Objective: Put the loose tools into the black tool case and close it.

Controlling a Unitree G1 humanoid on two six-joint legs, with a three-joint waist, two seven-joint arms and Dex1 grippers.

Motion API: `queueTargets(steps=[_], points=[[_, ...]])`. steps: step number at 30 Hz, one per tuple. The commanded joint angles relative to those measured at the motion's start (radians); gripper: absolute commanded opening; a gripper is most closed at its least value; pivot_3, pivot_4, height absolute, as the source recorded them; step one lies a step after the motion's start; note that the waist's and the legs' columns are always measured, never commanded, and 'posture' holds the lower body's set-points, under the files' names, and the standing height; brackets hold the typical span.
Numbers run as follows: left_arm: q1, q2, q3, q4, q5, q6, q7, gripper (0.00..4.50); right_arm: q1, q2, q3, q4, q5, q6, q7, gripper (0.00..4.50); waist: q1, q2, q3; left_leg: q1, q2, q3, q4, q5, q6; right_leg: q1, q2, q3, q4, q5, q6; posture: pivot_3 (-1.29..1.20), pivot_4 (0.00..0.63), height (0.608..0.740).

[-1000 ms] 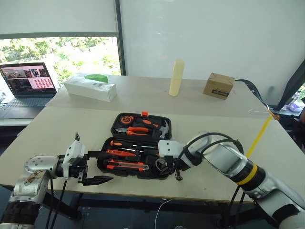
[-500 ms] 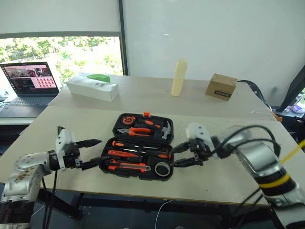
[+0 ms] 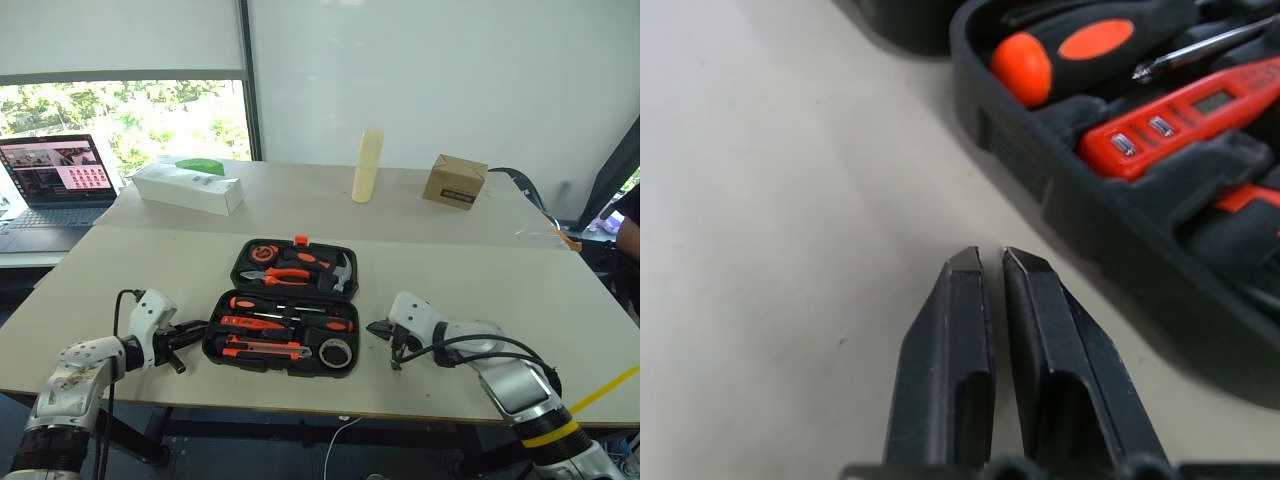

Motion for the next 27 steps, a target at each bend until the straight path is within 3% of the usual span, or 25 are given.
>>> queueTargets(steps=[1,8,14,17,18,25,27], points=[[-0.013,-0.017,-0.015,-0.048,-0.01,-0.009,-0.012,0.64,-0.021,-0.002,-0.024,-0.018,-0.001,0.005,-0.006,0.0,0.003,0.0,0.0,0.0,0.0,0.0,0.0,0.0,0.0,0.0,0.0,0.0,0.0,0.0,0.0,0.0,0.15,0.74],[-0.032,-0.043,-0.029,-0.035,0.003,-0.028,-0.007,0.64,-0.028,-0.034,-0.049,0.001,0.004,0.012,0.008,0.0,0.018,0.0,0.0,0.0,-0.001,0.0,0.0,-0.001,0.001,0.001,-0.001,0.0,-0.001,0.0,0.0,0.0,0.15,0.74],[-0.08,0.03,0.026,0.032,0.015,0.097,0.057,0.64,-0.088,-0.096,-0.101,-0.05,0.102,0.136,0.102,0.0,0.017,0.0,0.0,0.0,-0.001,-0.001,0.0,-0.001,0.001,0.001,0.0,0.0,-0.001,0.0,0.0,0.0,0.15,0.74],[-0.192,0.087,0.01,0.059,-0.012,0.31,0.059,1.34,-0.2,-0.091,-0.116,-0.053,0.212,0.407,0.149,0.81,0.005,0.0,0.0,0.0,0.001,-0.002,0.0,-0.001,0.001,0.001,0.001,0.0,0.0,0.0,0.0,0.0,0.15,0.74],[-0.238,0.094,0.003,0.07,-0.028,0.36,0.042,1.76,-0.241,-0.086,-0.113,-0.03,0.235,0.489,0.157,1.16,0.003,-0.001,0.001,0.001,0.001,-0.003,0.0,-0.001,0.001,0.001,0.001,0.0,0.0,0.0,0.0,0.0,0.15,0.74],[-0.546,0.033,-0.062,0.258,0.002,0.614,0.122,4.15,-0.518,0.065,-0.159,0.299,0.251,0.688,0.007,3.57,0.001,-0.001,0.001,0.001,-0.001,-0.002,0.0,0.0,0.0,0.002,0.001,-0.001,0.0,0.001,-0.001,0.0,0.15,0.74],[-0.603,0.004,-0.066,0.297,-0.003,0.642,0.128,4.17,-0.578,0.087,-0.142,0.388,0.232,0.729,-0.03,4.2,0.0,-0.001,0.001,-0.001,-0.001,-0.002,0.0,0.001,-0.001,0.001,0.001,-0.001,0.002,0.001,-0.001,0.0,0.15,0.74]])
